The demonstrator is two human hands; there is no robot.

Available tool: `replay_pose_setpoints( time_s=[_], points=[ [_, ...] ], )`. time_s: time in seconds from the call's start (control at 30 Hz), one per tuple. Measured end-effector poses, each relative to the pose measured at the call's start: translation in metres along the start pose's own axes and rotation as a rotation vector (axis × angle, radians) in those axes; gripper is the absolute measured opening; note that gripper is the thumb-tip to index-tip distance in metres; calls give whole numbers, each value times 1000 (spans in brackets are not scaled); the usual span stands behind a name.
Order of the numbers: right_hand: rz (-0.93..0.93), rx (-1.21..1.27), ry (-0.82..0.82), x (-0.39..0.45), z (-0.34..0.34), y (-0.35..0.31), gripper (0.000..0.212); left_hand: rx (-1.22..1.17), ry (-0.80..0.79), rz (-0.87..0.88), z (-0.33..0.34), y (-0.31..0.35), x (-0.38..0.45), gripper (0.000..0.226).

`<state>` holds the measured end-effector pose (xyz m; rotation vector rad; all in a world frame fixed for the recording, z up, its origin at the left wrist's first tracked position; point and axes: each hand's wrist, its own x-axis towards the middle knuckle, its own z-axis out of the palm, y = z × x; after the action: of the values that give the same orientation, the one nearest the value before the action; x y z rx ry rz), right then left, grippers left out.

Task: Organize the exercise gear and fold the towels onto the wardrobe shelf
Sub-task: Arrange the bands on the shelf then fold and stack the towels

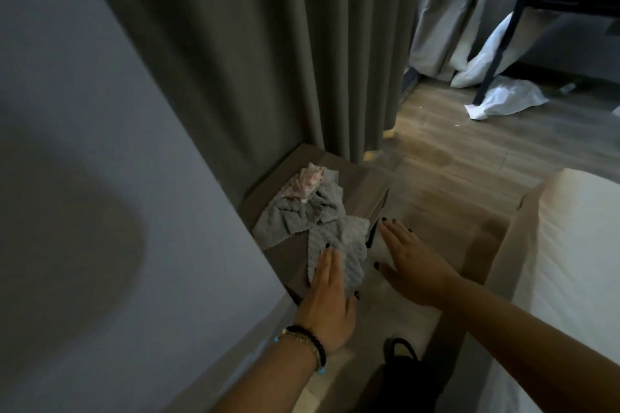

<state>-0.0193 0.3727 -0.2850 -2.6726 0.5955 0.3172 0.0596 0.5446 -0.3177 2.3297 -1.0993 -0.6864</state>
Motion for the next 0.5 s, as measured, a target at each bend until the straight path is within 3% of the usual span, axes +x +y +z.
replay_pose_setpoints(
  time_s=[0.3, 0.5],
  points=[
    [-257, -9, -178, 144, -20, 82, 72, -178, 146, -406, 38, 13, 128, 78],
    [-274, 24, -302, 202, -10, 111, 72, -293, 194, -612, 58, 0, 173, 80]
  ],
)
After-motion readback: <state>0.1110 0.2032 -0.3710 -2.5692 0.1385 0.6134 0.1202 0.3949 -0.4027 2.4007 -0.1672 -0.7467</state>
